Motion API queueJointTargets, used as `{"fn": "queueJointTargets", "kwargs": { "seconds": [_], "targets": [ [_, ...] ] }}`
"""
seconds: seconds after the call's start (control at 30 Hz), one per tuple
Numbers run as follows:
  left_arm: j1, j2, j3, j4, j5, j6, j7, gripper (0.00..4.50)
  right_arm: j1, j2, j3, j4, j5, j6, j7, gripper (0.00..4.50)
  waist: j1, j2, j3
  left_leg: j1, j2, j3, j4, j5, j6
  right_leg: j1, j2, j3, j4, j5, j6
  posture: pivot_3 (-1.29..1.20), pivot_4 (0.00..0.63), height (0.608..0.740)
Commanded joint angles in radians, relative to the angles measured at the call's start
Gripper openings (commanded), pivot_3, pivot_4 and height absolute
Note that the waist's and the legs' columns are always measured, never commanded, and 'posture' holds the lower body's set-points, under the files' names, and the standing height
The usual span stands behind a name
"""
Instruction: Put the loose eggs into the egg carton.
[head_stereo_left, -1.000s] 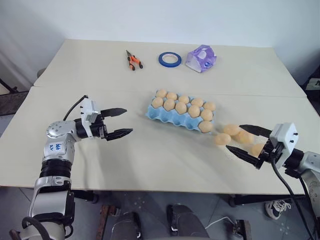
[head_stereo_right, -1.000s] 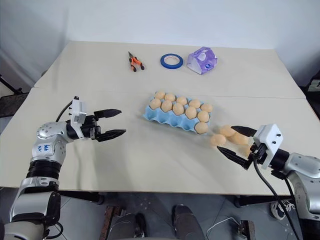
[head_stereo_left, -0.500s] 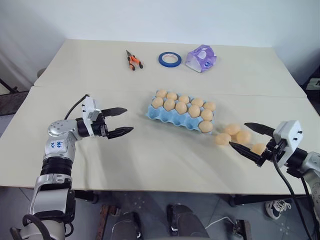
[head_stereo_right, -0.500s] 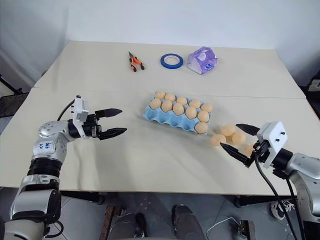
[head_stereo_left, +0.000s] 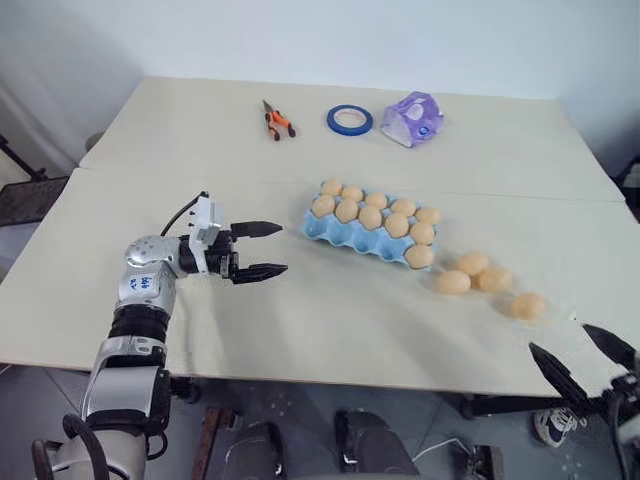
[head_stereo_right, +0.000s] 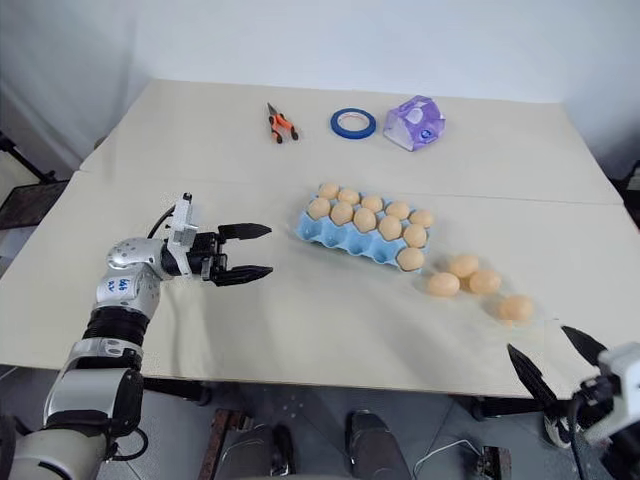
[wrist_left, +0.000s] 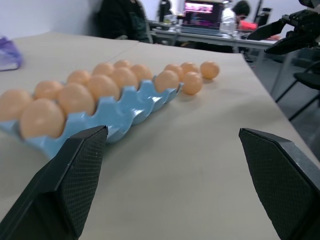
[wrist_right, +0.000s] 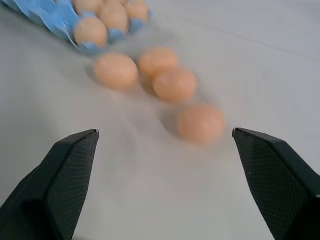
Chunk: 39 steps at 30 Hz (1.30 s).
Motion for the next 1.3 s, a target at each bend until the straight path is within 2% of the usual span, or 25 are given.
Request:
{"fn": "queueJointTargets", "kwargs": {
  "seconds": [0.03,0.17,0.3,0.53,0.63,0.97,1.07,1.23,1.3],
  "targets": [
    [-0.033,-0.01,-0.007,0.023,-0.005,-0.017,-0.031,4.47,0.014,0.014,-0.042,0.011,-0.006,-0.063,0.0,4.5,-0.007,0.0,0.0,0.0,0.0,0.0,0.0,0.0,0.0,0.0,0.0,0.0,-0.001,0.0,-0.001,0.0,0.15,0.74],
    [-0.05,-0.019,-0.01,0.033,-0.007,-0.019,-0.054,4.47,-0.024,0.001,-0.026,0.057,-0.026,-0.08,-0.031,4.5,-0.021,0.0,0.0,0.001,-0.001,-0.001,0.0,0.0,0.001,0.001,0.0,0.001,-0.003,0.0,-0.003,0.0,0.15,0.74],
    [-0.046,-0.021,-0.01,0.018,-0.015,-0.013,-0.06,4.47,-0.138,-0.024,0.047,0.117,-0.067,-0.042,-0.094,4.5,-0.028,0.0,0.0,0.0,-0.001,-0.001,-0.001,0.001,0.001,0.001,-0.001,0.003,-0.004,-0.005,-0.013,0.0,0.15,0.74],
    [-0.016,-0.023,-0.017,-0.044,-0.037,0.002,-0.074,4.47,-0.392,-0.064,0.185,0.304,-0.143,0.028,-0.185,4.5,-0.026,0.001,0.0,0.0,-0.001,-0.002,-0.001,0.001,0.001,0.001,0.0,0.002,-0.003,-0.002,-0.009,0.0,0.15,0.74],
    [0.007,-0.021,-0.021,-0.087,-0.049,0.016,-0.078,4.47,-0.478,-0.08,0.224,0.377,-0.162,0.051,-0.2,4.5,-0.025,0.003,0.001,0.0,-0.002,-0.002,-0.001,0.003,0.004,0.0,0.0,0.003,-0.002,0.002,0.0,0.0,0.15,0.74],
    [0.065,-0.024,-0.039,-0.178,-0.077,0.025,-0.068,4.47,-0.622,-0.104,0.311,0.537,-0.216,0.063,-0.211,4.5,-0.025,0.003,0.001,-0.001,-0.001,-0.002,0.0,0.004,0.003,0.0,0.001,0.003,-0.001,0.002,0.0,0.0,0.15,0.74],
    [0.068,-0.025,-0.038,-0.184,-0.078,0.024,-0.059,4.5,-0.64,-0.102,0.316,0.553,-0.216,0.04,-0.216,3.86,-0.025,0.003,0.001,-0.001,-0.001,-0.001,0.0,0.004,0.004,0.0,0.001,0.003,-0.001,0.002,0.0,0.0,0.15,0.74],
    [0.067,-0.024,-0.035,-0.18,-0.074,0.015,-0.049,4.5,-0.642,-0.103,0.311,0.546,-0.211,0.051,-0.219,2.23,-0.025,0.003,0.001,0.0,-0.001,-0.002,0.0,0.004,0.004,-0.001,0.001,0.003,0.0,0.002,0.0,0.0,0.15,0.74],
    [0.068,-0.023,-0.033,-0.181,-0.074,0.015,-0.047,4.5,-0.642,-0.101,0.303,0.538,-0.209,0.048,-0.225,2.05,-0.026,0.003,0.001,0.0,-0.001,-0.001,0.0,0.004,0.004,-0.001,0.001,0.003,0.0,0.002,0.0,0.0,0.15,0.74]
  ]
}}
